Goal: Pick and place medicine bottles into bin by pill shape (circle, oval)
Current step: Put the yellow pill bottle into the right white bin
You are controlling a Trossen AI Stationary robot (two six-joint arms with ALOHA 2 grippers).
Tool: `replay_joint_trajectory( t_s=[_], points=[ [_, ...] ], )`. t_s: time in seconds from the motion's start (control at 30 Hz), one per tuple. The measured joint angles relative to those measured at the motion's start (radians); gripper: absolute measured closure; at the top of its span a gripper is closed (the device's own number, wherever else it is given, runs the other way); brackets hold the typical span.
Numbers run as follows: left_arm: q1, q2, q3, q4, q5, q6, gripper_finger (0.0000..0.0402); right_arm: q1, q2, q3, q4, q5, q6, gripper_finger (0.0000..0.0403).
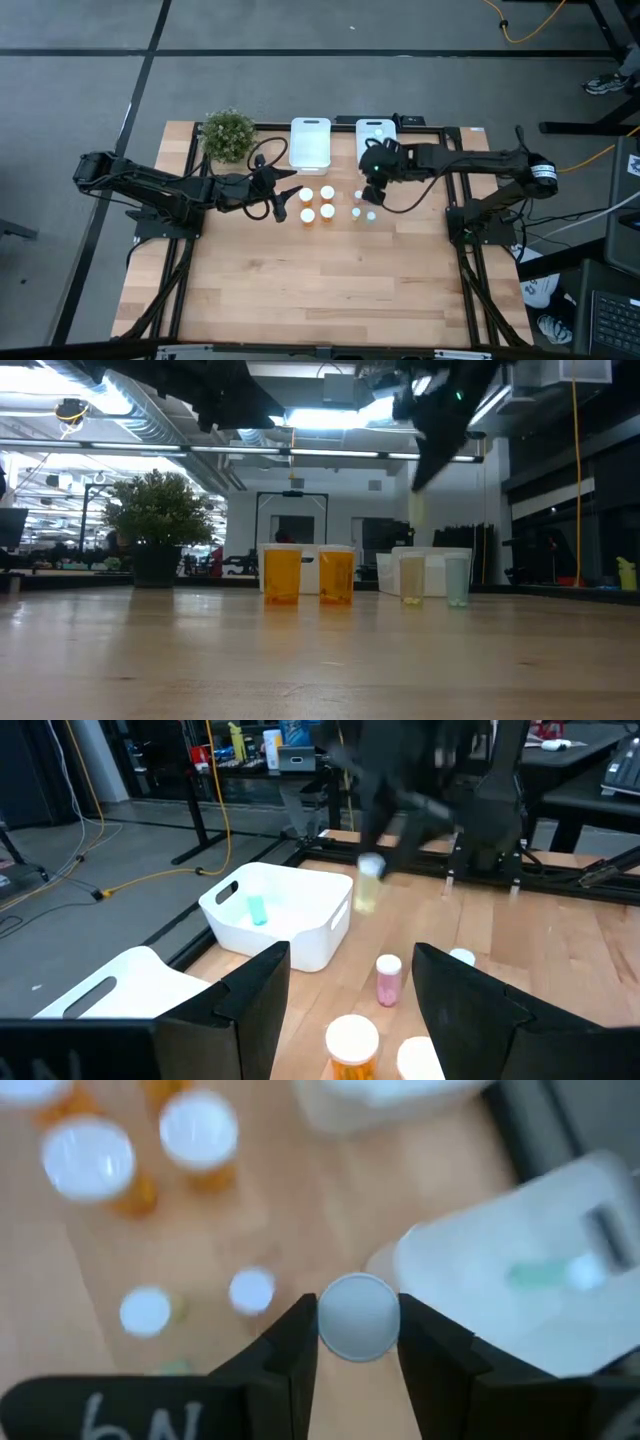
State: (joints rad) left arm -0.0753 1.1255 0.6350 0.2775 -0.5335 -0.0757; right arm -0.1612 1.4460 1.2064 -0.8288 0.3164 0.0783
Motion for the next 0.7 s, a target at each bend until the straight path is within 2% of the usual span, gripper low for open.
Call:
replay_joint_trajectory(
  t_s=[0.13,0.3,0.37,0.53,0.7],
  points=[
    [0.000,0.000,0.000,0.000,0.000,0.000,0.0198,-0.026,0.000,0.092,0.007,0.048,-0.052,0.0282],
    [0.000,0.000,0.000,0.000,0.000,0.000,0.0198,-0.136,0.000,0.094,0.082,0.048,-0.086,0.0282],
    [0.000,0.000,0.000,0.000,0.000,0.000,0.0198,-0.200,0.000,0.064,0.113,0.016,-0.083,0.0282],
    [0.000,0.000,0.000,0.000,0.000,0.000,0.0198,-0.357,0.017,-0.055,0.259,-0.139,-0.083,0.0281],
    [0.000,0.000,0.000,0.000,0.000,0.000,0.0198,-0.466,0.063,-0.189,0.393,-0.176,-0.083,0.0281]
  ],
)
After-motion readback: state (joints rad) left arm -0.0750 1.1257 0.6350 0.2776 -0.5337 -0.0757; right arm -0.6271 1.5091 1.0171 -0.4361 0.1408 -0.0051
